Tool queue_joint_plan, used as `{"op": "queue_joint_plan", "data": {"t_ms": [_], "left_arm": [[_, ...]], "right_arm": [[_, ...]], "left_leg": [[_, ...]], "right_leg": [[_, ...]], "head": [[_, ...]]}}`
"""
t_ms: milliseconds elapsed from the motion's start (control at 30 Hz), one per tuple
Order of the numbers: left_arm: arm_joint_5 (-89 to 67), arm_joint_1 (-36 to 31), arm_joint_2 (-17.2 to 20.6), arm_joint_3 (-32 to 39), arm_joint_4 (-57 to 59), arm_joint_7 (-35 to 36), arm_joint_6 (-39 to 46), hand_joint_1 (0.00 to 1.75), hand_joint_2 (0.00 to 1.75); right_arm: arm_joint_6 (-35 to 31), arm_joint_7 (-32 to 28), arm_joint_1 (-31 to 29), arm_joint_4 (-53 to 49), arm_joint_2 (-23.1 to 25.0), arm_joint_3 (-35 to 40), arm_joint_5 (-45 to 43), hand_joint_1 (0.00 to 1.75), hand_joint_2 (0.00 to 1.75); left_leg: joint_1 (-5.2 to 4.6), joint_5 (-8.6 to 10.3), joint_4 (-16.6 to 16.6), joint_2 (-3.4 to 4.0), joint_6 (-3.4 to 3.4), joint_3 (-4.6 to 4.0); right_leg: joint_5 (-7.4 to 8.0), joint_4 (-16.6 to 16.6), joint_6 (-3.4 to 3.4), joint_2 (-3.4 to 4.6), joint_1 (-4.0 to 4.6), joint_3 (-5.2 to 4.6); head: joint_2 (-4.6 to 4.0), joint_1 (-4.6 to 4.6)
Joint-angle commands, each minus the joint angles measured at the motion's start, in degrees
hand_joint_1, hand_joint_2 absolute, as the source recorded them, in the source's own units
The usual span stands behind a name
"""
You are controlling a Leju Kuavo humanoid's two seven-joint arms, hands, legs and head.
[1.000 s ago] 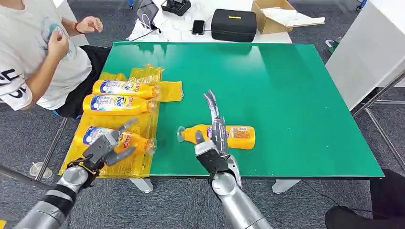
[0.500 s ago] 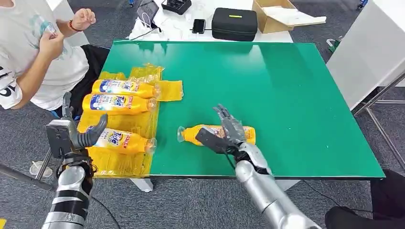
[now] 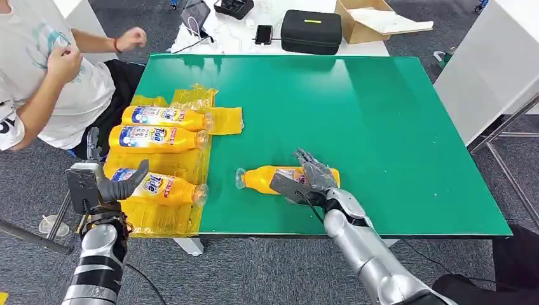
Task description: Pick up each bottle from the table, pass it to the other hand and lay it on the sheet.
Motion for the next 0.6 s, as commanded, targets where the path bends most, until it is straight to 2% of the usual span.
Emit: {"op": "queue_joint_plan", "data": {"t_ms": [33, 400, 433, 467, 500, 533, 600], "left_arm": [[-0.12, -4.38, -0.55, 1.98, 8.05, 0.24, -0.67, 0.00, 1.75], [0.68, -7.30, -1.03, 3.01, 14.01, 0.24, -2.53, 0.00, 1.75], [0.76, -7.68, -1.17, 3.16, 14.65, 0.24, -2.61, 0.00, 1.75], [0.81, -7.81, -1.22, 3.22, 14.91, 0.24, -2.72, 0.00, 1.75], [0.80, -7.98, -1.27, 3.23, 15.07, 0.24, -2.72, 0.00, 1.75], [0.75, -8.23, -1.32, 3.27, 15.57, 0.24, -2.82, 0.00, 1.75], [0.69, -8.55, -1.42, 3.33, 16.10, 0.24, -2.87, 0.00, 1.75]], "right_arm": [[5.42, 0.04, -7.34, 12.24, -1.50, 4.83, -0.55, 0.00, 1.75], [16.40, 1.65, -16.71, 21.96, -1.88, 12.74, 1.26, 0.03, 1.75], [17.80, 1.46, -17.27, 22.84, -1.89, 13.59, 1.10, 0.96, 1.75], [18.01, 1.48, -17.32, 23.00, -1.89, 13.84, 1.10, 1.26, 1.75], [17.83, 1.47, -17.18, 23.08, -1.97, 13.98, 1.10, 1.26, 1.75], [18.78, 1.27, -17.40, 23.73, -1.99, 15.25, 1.11, 1.61, 1.75], [19.88, 0.86, -17.42, 24.09, -2.10, 16.44, 0.74, 1.75, 1.75]], "left_leg": [[0.00, -0.07, 0.00, 0.02, 0.08, 0.26], [-0.02, 0.00, -0.01, 0.01, 0.06, 0.20], [-0.02, -0.03, 0.00, 0.02, 0.08, 0.28], [-0.02, -0.02, -0.01, -0.03, 0.08, 0.26], [-0.01, -0.04, 0.00, -0.03, 0.10, 0.32], [-0.01, -0.03, -0.02, -0.02, 0.09, 0.33], [0.00, -0.03, -0.01, -0.05, 0.09, 0.32]], "right_leg": [[-0.06, -0.03, -0.07, -0.06, 0.03, 0.28], [-0.01, -0.02, -0.04, -0.06, 0.00, 0.19], [-0.04, -0.01, -0.07, -0.07, 0.02, 0.27], [-0.05, -0.02, -0.05, -0.11, 0.01, 0.27], [-0.07, -0.03, -0.07, -0.12, 0.03, 0.34], [-0.06, -0.04, -0.06, -0.11, 0.03, 0.34], [-0.06, -0.04, -0.06, -0.13, 0.03, 0.33]], "head": [[-0.02, 0.00], [-0.02, 0.00], [-0.02, 0.02], [-0.02, -0.02], [-0.02, 0.00], [-0.02, 0.00], [-0.02, 0.00]]}}
